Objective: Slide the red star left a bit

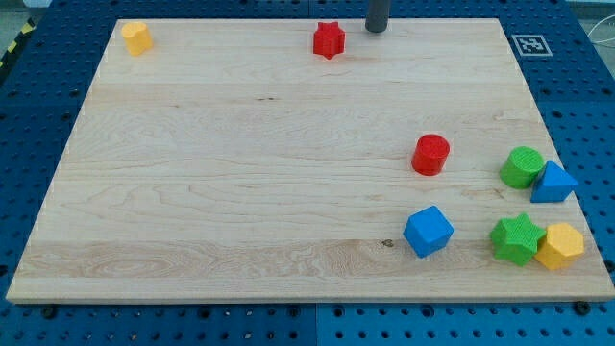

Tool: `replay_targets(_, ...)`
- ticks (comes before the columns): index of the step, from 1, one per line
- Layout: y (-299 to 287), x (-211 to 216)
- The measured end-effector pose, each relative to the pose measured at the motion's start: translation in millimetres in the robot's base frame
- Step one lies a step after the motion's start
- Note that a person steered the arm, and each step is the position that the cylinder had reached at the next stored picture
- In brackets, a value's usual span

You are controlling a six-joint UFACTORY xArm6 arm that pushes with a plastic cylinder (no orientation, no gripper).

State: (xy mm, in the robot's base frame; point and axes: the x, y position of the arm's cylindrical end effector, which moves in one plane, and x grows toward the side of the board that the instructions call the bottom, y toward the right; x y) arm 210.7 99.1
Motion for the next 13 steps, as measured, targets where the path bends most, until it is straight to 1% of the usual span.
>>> replay_targets(3,-38.3,17.3)
replay_targets(4,-39.4,23.3)
replay_targets(6,-43.4,24.1)
replay_targets(11,-77.6,24.1)
replay_targets(13,-50.6,29.7)
